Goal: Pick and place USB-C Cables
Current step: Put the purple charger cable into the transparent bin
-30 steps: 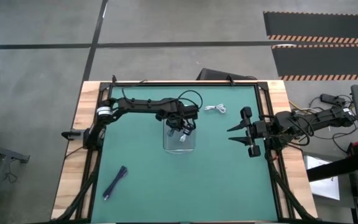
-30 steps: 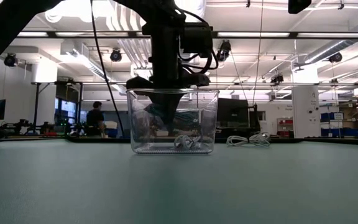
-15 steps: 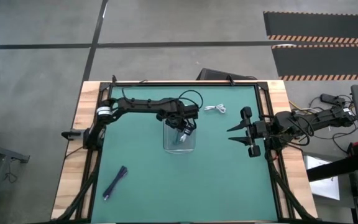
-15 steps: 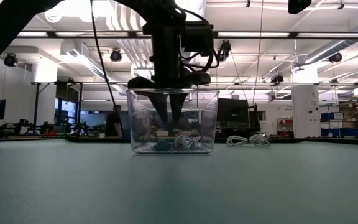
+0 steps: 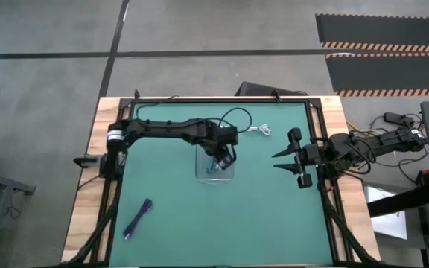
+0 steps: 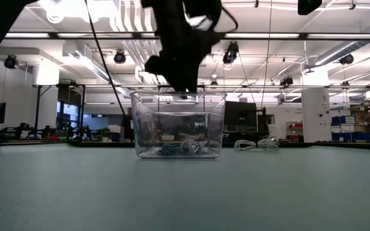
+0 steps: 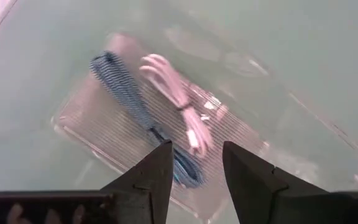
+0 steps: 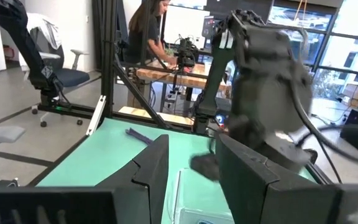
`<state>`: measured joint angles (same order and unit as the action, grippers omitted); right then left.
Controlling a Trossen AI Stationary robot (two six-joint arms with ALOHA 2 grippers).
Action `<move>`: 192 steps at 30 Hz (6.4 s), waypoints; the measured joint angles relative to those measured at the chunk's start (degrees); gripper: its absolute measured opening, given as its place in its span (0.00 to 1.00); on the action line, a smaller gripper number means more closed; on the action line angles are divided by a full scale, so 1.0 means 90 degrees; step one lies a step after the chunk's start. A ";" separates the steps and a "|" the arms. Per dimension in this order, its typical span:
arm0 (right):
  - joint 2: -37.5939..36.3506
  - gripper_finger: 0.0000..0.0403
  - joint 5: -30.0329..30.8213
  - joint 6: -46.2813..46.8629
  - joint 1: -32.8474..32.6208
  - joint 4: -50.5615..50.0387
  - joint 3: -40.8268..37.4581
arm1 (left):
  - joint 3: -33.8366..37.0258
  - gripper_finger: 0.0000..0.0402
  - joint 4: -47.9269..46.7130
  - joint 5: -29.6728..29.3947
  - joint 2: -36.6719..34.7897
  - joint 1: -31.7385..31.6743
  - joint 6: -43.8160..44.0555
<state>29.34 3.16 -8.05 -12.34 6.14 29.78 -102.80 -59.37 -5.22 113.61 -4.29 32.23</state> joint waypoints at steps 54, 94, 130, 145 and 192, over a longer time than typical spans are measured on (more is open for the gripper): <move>0.0049 0.31 -0.0009 0.0347 0.0000 0.0007 0.0000 | 0.4587 0.31 -0.1215 0.2136 -0.1298 0.4319 0.5160; 0.0049 0.31 -0.0010 0.0350 0.0000 -0.0128 0.0000 | 0.5233 0.23 -0.0172 0.2143 -0.1318 0.4407 0.5554; 0.0049 0.31 -0.0010 0.0297 0.0000 -0.0141 0.0000 | 0.2914 0.02 -0.2499 0.0434 -0.1686 0.4382 0.5272; 0.0589 0.31 -0.0017 -0.0355 -0.0001 0.0278 -0.0007 | 0.0607 0.02 -0.2416 -0.2533 -0.1869 0.4012 0.3036; 0.4822 0.31 -0.0071 -0.0720 -0.0002 0.4681 0.0521 | 0.6031 0.03 0.9524 -0.4319 -0.3693 0.3617 -0.4793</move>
<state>72.73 2.52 -14.53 -12.36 48.27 34.47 -48.52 26.34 -44.10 80.38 28.26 -10.91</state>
